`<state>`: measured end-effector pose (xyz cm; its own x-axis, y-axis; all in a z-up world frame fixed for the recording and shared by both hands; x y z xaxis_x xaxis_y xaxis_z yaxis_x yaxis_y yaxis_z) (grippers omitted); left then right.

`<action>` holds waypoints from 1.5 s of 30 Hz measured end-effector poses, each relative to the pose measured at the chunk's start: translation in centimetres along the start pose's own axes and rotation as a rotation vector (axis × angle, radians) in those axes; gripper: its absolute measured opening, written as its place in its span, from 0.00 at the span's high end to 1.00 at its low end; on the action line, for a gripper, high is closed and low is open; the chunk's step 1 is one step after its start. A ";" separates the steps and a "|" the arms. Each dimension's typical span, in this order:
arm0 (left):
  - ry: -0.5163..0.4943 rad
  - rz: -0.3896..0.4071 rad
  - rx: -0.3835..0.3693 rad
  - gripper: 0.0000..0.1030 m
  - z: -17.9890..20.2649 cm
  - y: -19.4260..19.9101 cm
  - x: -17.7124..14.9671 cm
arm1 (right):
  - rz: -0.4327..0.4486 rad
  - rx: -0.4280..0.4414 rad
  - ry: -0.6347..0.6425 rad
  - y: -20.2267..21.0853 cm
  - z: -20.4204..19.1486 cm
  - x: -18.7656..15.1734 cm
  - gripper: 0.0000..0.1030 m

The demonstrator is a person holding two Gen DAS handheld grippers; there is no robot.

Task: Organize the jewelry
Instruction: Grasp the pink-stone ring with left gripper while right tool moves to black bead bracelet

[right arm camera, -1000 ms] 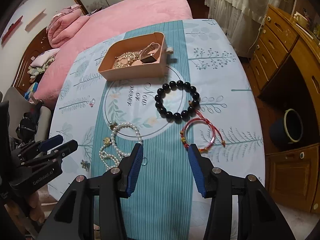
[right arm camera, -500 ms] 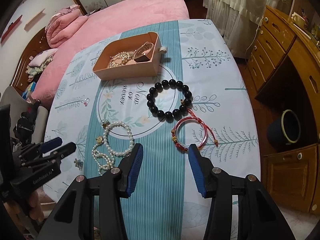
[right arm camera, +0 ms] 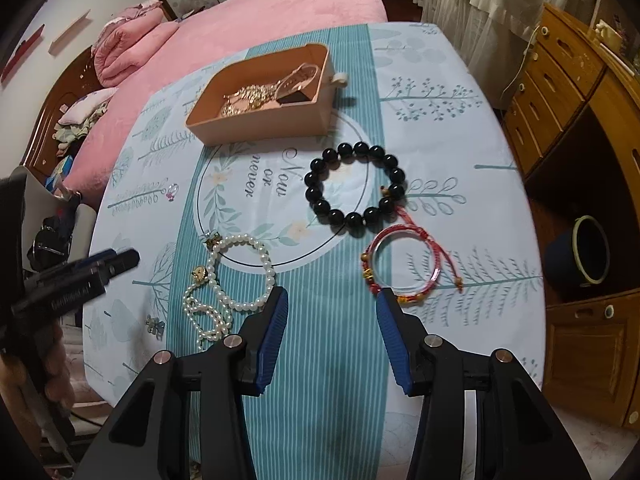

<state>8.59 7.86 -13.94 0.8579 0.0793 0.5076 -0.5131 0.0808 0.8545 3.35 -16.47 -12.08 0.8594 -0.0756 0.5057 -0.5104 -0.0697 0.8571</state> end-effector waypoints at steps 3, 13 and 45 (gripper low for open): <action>0.034 0.010 -0.001 0.55 -1.5 -0.5 0.9 | 0.003 0.007 0.007 -0.4 -0.5 0.2 0.54; 0.065 -0.006 0.000 0.55 -3.8 -2.9 2.0 | 0.011 -0.003 -0.015 -2.6 0.0 2.6 0.54; 0.014 0.045 0.050 0.82 -0.2 -9.9 5.9 | 0.014 -0.080 0.116 -13.3 -3.5 5.9 0.83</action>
<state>18.74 7.72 -19.40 0.8335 0.0956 0.5442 -0.5487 0.0273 0.8356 15.35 -12.54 -20.16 0.8521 0.0397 0.5219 -0.5227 0.0109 0.8525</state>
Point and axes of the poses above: each gripper's, at about its wrist camera, not at the fingertips, and y roughly against the way its jaws point, z to its right, x to its top, the point moved 3 cm from there along -y, roughly the way its jaws point, and after that the axes turned 13 degrees about z, right-handed, at the moved point
